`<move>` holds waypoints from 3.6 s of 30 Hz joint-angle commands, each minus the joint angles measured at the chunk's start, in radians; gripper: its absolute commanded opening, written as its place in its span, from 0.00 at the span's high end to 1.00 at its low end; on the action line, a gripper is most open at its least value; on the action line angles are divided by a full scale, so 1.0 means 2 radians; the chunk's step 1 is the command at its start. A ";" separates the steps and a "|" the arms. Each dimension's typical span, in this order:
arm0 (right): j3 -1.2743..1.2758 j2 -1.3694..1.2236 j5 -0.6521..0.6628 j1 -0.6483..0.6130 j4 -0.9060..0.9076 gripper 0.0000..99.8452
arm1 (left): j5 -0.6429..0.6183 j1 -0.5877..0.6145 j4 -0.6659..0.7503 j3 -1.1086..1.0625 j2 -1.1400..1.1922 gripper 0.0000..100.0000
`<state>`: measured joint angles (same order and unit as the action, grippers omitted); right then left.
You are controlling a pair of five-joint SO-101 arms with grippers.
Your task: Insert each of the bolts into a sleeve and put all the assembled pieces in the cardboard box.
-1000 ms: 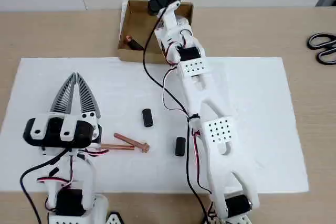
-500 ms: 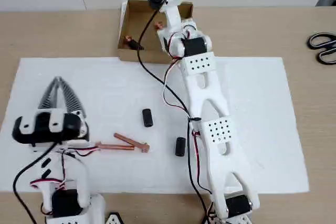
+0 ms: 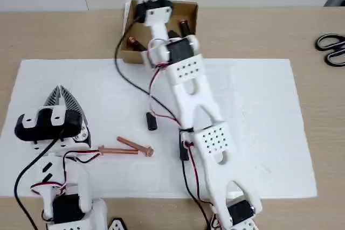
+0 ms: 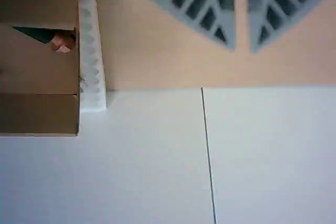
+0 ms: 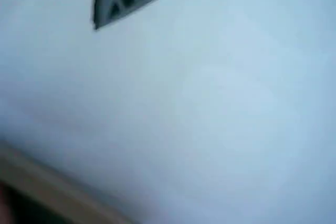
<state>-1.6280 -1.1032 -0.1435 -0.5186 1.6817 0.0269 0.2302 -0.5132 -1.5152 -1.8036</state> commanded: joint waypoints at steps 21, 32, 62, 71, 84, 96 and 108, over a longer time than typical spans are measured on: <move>0.453 0.266 -0.157 -0.076 0.007 0.77 | -0.002 0.004 -0.035 0.024 -0.005 0.99; 0.495 0.244 -0.218 -0.081 -0.002 0.77 | -0.002 0.021 -0.038 0.024 -0.005 0.99; 0.471 0.293 -0.249 -0.033 -0.007 1.00 | -0.057 0.049 -0.130 0.114 -0.002 0.99; 0.493 0.397 -0.179 0.013 -0.003 1.00 | -0.143 -0.028 -0.384 0.284 0.022 0.99; 0.568 0.554 -0.112 -0.035 -0.003 1.00 | -0.259 -0.030 -0.608 0.593 0.412 0.99; 0.784 0.809 -0.042 -0.038 -0.089 1.00 | -0.456 -0.058 -0.618 0.644 0.608 0.99; 1.287 1.150 0.050 0.028 -0.391 1.00 | -0.503 -0.120 -0.617 0.646 0.752 0.99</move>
<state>0.7273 1.0464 -0.0591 -0.5217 1.0249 -0.9367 -0.0015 -1.7346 -0.2708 -0.3506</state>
